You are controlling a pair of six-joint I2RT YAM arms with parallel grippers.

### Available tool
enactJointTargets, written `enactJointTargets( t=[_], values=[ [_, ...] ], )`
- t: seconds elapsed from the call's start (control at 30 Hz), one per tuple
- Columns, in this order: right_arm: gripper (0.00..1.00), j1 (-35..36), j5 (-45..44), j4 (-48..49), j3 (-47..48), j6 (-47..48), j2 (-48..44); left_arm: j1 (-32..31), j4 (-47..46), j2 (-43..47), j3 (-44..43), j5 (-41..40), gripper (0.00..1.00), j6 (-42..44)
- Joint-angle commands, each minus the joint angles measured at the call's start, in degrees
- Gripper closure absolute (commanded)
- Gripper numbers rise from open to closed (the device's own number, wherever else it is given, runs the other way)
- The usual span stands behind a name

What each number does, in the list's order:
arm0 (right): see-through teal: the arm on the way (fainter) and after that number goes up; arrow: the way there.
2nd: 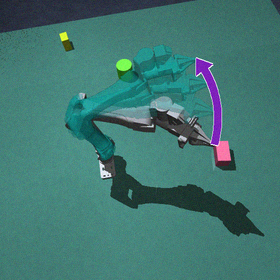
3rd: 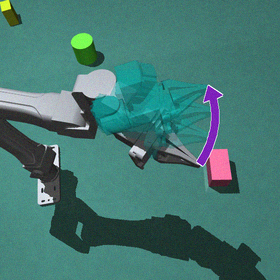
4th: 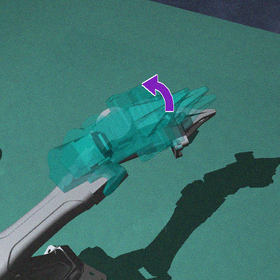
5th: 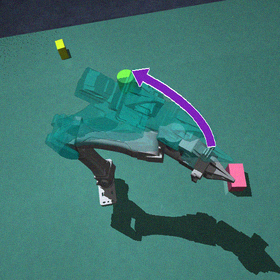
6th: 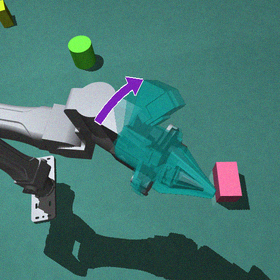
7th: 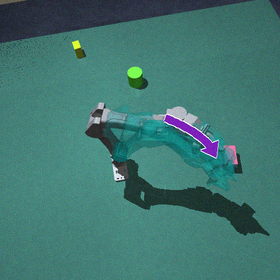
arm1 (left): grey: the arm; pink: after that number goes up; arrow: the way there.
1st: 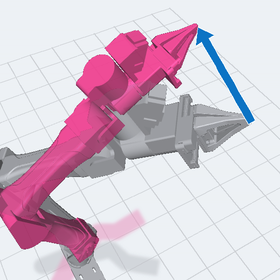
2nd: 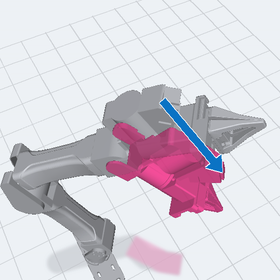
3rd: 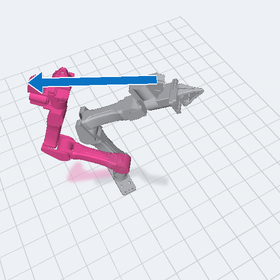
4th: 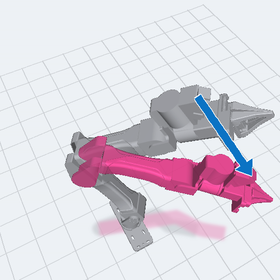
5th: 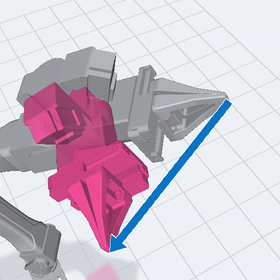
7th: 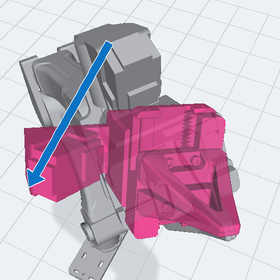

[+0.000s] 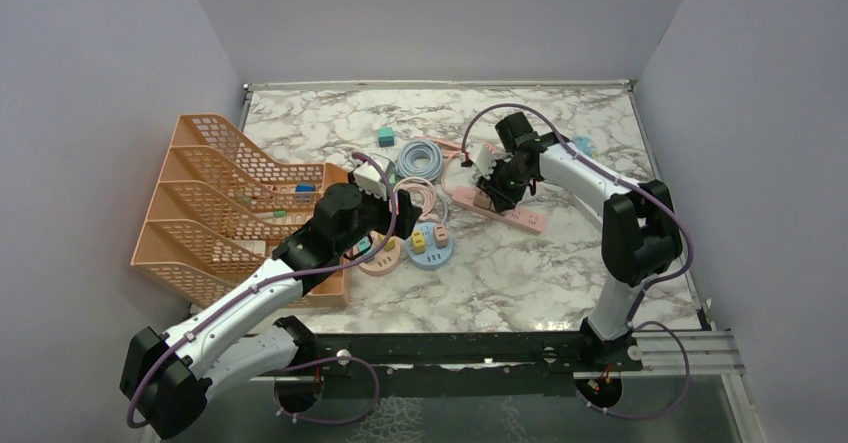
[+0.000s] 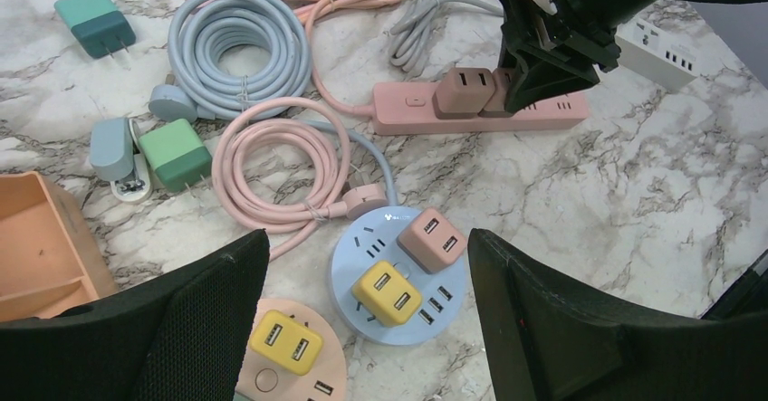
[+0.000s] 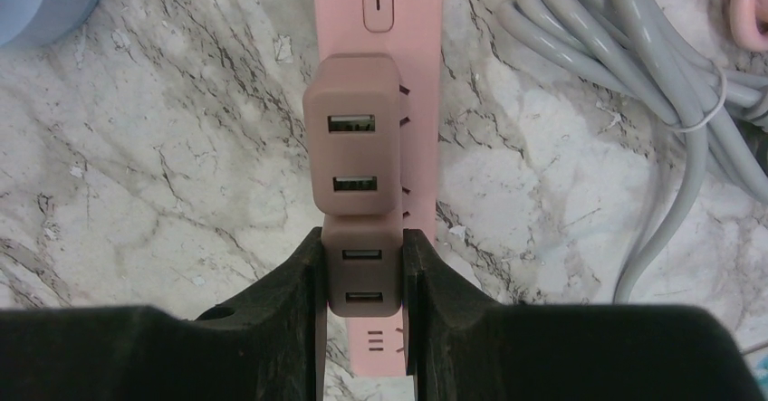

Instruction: Insert the plug

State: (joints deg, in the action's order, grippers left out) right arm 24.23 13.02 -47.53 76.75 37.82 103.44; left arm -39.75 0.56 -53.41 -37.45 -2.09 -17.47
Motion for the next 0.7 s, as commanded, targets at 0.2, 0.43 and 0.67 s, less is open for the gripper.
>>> enactJointTargets(
  t=[0.2,0.43,0.67],
  values=[
    [0.99,-0.96,0.67,2.02,-5.19,1.04,10.59,0.36,-0.79,0.45,0.38,-2.49,0.17,0.86],
    [0.92,-0.95,-0.16,2.81,-2.37,-4.71,8.56,0.47,0.17,-0.08,-0.51,-4.53,0.16,0.47],
    [0.48,-1.80,1.74,6.80,0.16,-13.62,-3.09,0.87,3.87,-3.99,-4.50,-10.86,0.13,-1.34]
  ],
)
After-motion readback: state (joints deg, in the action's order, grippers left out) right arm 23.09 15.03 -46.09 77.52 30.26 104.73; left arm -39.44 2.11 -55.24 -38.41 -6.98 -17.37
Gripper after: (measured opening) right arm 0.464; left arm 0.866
